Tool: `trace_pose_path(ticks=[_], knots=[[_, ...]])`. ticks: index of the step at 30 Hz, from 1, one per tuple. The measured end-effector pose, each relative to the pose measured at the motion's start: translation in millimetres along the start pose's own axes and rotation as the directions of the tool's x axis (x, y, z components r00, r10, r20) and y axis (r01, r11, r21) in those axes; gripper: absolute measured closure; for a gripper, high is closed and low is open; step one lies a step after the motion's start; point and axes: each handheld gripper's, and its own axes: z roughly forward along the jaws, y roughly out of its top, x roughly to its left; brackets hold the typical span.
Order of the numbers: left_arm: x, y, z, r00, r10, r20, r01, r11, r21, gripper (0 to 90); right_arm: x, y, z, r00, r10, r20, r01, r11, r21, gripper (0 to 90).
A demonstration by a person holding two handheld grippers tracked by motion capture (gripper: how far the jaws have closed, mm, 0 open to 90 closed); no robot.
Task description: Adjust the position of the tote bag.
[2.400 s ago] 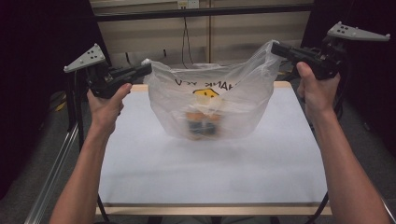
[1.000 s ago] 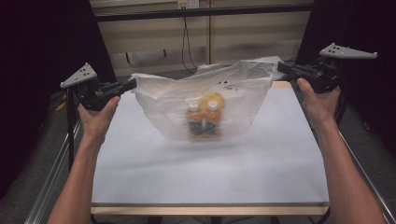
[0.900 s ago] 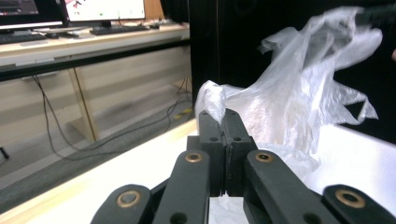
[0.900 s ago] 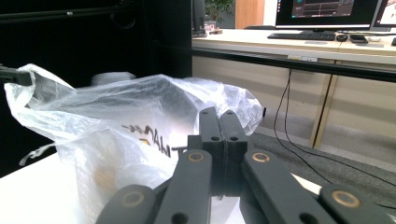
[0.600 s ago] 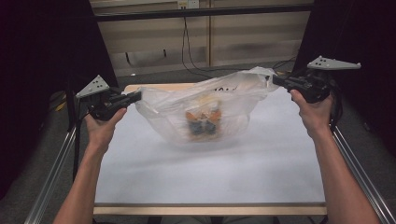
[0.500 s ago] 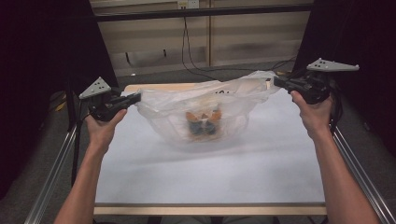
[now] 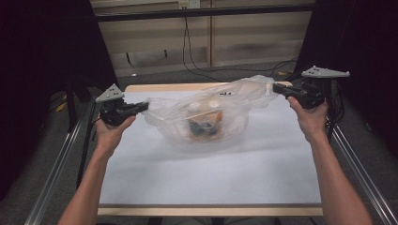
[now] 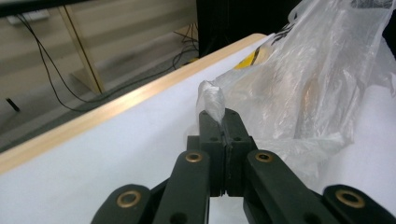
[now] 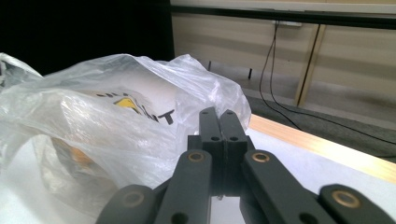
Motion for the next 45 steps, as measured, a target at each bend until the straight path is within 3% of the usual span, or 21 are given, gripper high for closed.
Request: trace_pose_path(ticks=[5,9,15,21,24,25,26,28,34,36,37,38,42,43,45], knots=[[2.4,-5.6,1.4,0.9996,0.017,-0.021,-0.016,0.9985,0.052,89.5,-4.1,-9.1,3.4,0.9997,-0.003,0.023,0.002,0.999,0.047,90.0],[4.6,-9.6,5.5,0.9998,-0.002,-0.019,0.003,0.9989,0.047,89.5,-6.7,-16.0,6.7,0.9996,0.012,0.027,-0.013,0.999,0.053,90.0],[8.8,-25.1,15.5,0.9996,-0.013,-0.027,0.015,0.9944,0.104,89.5,-5.9,-28.7,14.9,0.9996,0.001,0.028,-0.003,0.996,0.086,90.0],[12.0,-37.6,21.0,0.9990,-0.022,-0.038,0.027,0.9890,0.145,89.5,-8.3,-40.3,18.4,0.9991,0.026,0.033,-0.029,0.995,0.095,90.0],[14.4,-43.1,21.4,0.9984,-0.020,-0.054,0.029,0.9846,0.172,89.5,-4.2,-39.6,20.9,0.9996,0.025,0.016,-0.027,0.996,0.084,90.0],[20.2,-52.3,19.2,0.9958,-0.064,-0.066,0.074,0.9838,0.163,89.5,0.5,-37.8,24.9,0.9998,0.018,0.006,-0.018,0.996,0.086,90.0],[20.2,-52.3,19.2,0.9958,-0.064,-0.066,0.074,0.9838,0.163,89.5,2.1,-36.7,27.3,0.9999,0.012,0.002,-0.013,0.996,0.087,90.0],[28.1,-64.9,17.0,0.9918,-0.103,-0.077,0.114,0.9797,0.165,89.5,5.4,-33.9,32.7,1.0000,0.006,-0.006,-0.005,0.996,0.090,90.0],[25.7,-72.1,23.8,0.9938,-0.076,-0.081,0.092,0.9735,0.209,89.5,10.9,-28.4,49.2,0.9999,-0.011,0.009,0.010,0.994,0.113,90.0],[23.0,-74.7,27.0,0.9945,-0.085,-0.061,0.096,0.9735,0.208,89.5,5.5,-33.4,58.3,0.9992,-0.012,0.038,0.006,0.987,0.162,90.0],[23.0,-74.7,27.0,0.9945,-0.085,-0.061,0.096,0.9735,0.208,89.5,5.5,-33.4,58.3,0.9992,-0.012,0.038,0.006,0.987,0.162,90.0],[20.5,-75.0,28.3,0.9966,-0.066,-0.049,0.075,0.9745,0.212,89.5,1.1,-39.5,61.6,0.9977,-0.023,0.063,0.009,0.978,0.206,90.0],[17.9,-75.7,32.1,0.9976,-0.052,-0.045,0.061,0.9738,0.219,89.5,-5.3,-48.1,62.1,0.9974,-0.005,0.072,-0.010,0.976,0.217,90.0],[16.7,-76.8,34.0,0.9968,-0.068,-0.043,0.075,0.9724,0.221,89.5,-6.6,-50.9,62.3,0.9973,-0.001,0.073,-0.015,0.975,0.223,90.0],[15.9,-78.0,37.1,0.9973,-0.060,-0.043,0.068,0.9693,0.236,89.5,-9.0,-60.9,64.7,0.9967,-0.026,0.077,0.005,0.964,0.265,90.0]])
